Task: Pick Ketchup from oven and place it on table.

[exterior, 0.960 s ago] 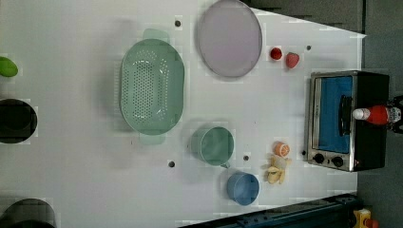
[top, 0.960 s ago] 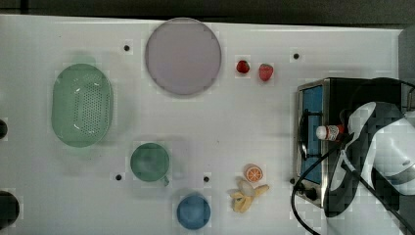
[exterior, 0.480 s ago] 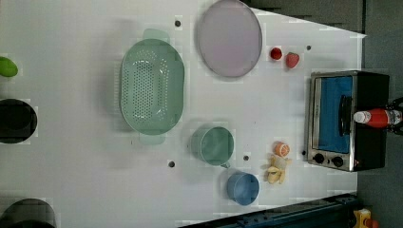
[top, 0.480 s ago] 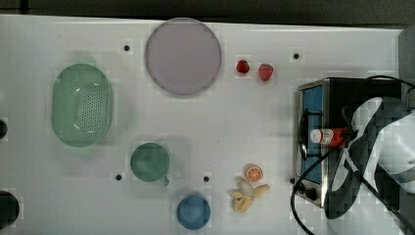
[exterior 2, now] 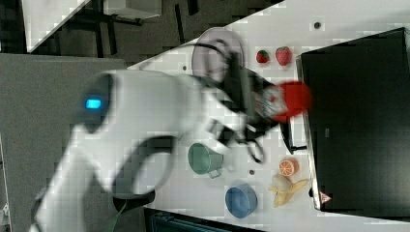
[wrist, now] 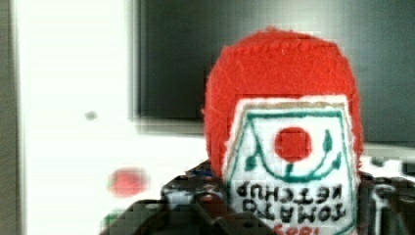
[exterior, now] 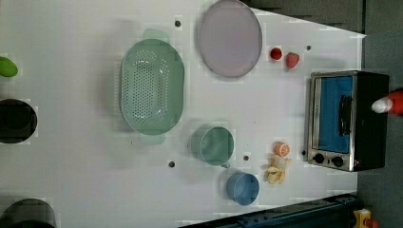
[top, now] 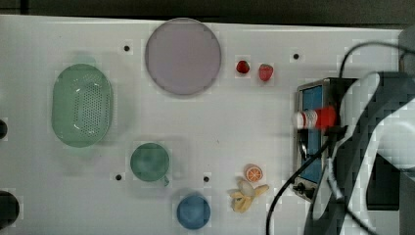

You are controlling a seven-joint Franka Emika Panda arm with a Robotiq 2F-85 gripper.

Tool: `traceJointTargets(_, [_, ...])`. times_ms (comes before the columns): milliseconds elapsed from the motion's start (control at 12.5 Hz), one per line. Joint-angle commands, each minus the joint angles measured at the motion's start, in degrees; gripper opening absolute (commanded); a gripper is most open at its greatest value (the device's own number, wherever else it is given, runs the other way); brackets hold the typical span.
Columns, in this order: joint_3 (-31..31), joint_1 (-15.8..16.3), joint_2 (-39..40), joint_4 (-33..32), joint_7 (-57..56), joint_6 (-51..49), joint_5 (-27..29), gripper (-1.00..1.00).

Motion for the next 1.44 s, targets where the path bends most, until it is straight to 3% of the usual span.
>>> traceJointTargets(80, [5.1,7.6,-6.7,1.9,-0.4,-1.8,0.0,0.27])
traceJointTargets(800, [14.7,13.9,-8.1,-2.3,0.0,-7.1,-3.0,0.27])
traceJointTargets(1120, [17.2,16.1,-8.0,-11.5,0.1,-0.9,-5.5,0.27])
traceJointTargets(1440, [17.0,16.3,-7.6,-23.1,0.2,10.1,-5.5,0.27])
